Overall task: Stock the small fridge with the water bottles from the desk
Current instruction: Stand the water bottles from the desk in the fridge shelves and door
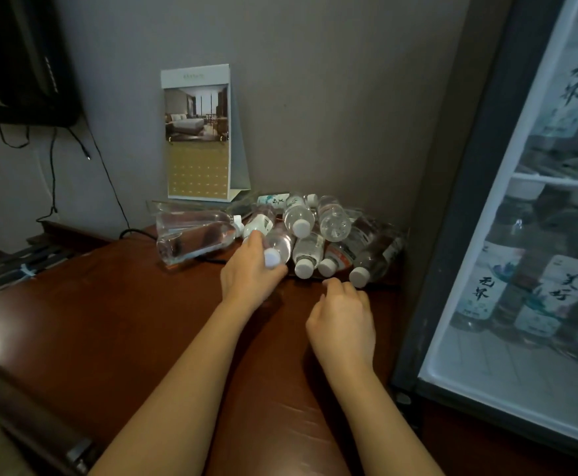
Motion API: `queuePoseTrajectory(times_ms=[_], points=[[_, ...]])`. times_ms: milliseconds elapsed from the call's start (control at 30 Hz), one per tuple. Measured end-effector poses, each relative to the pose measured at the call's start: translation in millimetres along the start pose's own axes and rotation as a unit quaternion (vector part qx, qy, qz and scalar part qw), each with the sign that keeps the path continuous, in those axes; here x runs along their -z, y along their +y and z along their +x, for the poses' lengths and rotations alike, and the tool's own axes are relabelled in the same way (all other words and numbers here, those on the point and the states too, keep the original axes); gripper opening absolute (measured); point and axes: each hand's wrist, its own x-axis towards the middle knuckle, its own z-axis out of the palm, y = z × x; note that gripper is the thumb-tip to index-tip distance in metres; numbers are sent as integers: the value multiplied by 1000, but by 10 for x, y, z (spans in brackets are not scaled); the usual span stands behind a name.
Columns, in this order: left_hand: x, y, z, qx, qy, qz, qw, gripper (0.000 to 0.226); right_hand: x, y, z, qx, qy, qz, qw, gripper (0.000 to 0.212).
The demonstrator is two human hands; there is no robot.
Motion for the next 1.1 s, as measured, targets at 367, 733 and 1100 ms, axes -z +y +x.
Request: queuePoseTrajectory(times_ms=[367, 733, 1100], points=[[417, 294, -110, -87, 292, -161, 939, 34, -1, -8, -2, 84, -13, 94, 992, 43], [466, 304, -53, -14, 163, -460, 873, 17, -77, 5, 26, 57, -147, 266, 951, 94], [274, 298, -95, 36, -72, -587, 806, 24, 4, 34, 20, -14, -192, 326, 925, 75]])
